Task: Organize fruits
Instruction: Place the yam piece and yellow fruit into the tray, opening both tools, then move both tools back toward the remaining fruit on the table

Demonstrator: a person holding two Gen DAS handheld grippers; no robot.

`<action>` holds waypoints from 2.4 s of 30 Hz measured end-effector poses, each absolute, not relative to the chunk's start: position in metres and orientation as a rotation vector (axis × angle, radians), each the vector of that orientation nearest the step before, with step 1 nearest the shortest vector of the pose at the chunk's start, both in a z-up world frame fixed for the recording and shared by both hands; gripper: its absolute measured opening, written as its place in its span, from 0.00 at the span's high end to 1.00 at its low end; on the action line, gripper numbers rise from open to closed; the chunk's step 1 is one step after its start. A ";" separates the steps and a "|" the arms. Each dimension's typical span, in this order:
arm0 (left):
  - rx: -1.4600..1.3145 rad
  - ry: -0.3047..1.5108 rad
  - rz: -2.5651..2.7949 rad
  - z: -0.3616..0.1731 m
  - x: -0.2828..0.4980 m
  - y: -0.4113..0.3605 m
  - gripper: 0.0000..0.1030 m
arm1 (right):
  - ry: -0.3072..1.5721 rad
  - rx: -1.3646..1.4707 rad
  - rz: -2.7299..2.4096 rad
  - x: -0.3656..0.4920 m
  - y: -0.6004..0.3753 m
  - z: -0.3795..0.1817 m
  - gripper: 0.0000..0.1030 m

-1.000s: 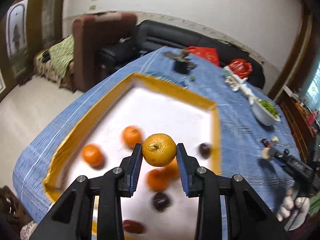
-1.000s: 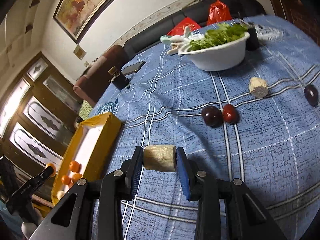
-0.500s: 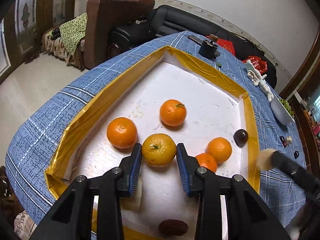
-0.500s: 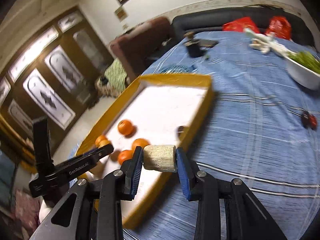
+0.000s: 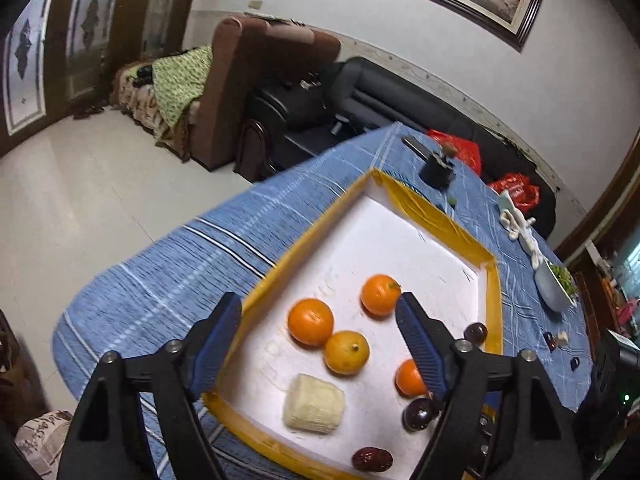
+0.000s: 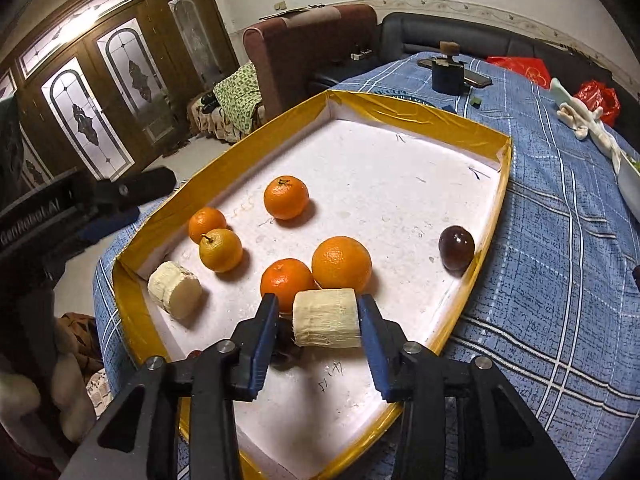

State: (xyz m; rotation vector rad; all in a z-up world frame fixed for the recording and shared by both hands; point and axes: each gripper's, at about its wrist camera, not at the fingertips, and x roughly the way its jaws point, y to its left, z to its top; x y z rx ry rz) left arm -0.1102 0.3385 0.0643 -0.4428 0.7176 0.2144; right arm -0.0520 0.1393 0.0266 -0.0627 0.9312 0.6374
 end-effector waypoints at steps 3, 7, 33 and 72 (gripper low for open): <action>-0.423 0.691 0.228 0.072 -0.115 0.337 0.18 | 0.924 -0.047 0.644 -0.056 0.134 0.031 0.54; -0.365 0.669 0.259 0.082 -0.122 0.326 0.18 | 0.895 -0.003 0.638 -0.067 0.118 0.044 0.49; -0.017 0.717 0.082 0.086 -0.132 0.176 0.11 | 0.803 0.271 0.360 -0.117 -0.014 0.045 0.32; -0.001 0.754 0.023 0.073 -0.130 0.171 0.11 | 0.822 0.223 0.286 -0.114 -0.029 0.035 0.28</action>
